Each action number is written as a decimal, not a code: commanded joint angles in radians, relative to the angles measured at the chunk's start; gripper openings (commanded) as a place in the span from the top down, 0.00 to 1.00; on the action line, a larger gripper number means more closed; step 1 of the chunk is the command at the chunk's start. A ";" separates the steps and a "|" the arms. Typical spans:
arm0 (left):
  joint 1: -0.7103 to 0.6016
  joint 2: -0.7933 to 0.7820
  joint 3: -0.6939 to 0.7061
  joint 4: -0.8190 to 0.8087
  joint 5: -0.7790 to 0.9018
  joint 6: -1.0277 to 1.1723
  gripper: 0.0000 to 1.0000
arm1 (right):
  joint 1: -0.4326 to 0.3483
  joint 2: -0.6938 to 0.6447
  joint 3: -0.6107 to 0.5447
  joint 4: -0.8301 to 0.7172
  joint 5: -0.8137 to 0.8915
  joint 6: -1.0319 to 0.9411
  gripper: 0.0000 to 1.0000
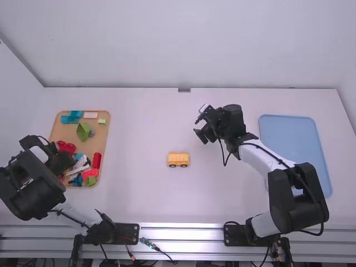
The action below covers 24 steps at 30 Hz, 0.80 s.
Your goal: Assemble lego blocks to make yellow taxi
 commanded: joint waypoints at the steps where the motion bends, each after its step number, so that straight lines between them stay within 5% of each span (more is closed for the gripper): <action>1: -0.010 -0.048 -0.009 -0.009 0.039 0.006 0.40 | 0.003 -0.018 0.025 -0.001 -0.002 0.002 0.00; 20: 0.005 -0.160 -0.078 -0.008 -0.137 -0.159 0.33 | -0.003 -0.018 0.025 -0.001 -0.002 0.002 0.00; 24: 0.000 -0.160 -0.101 0.021 -0.133 -0.159 0.38 | -0.003 -0.018 0.025 0.000 -0.006 0.001 0.01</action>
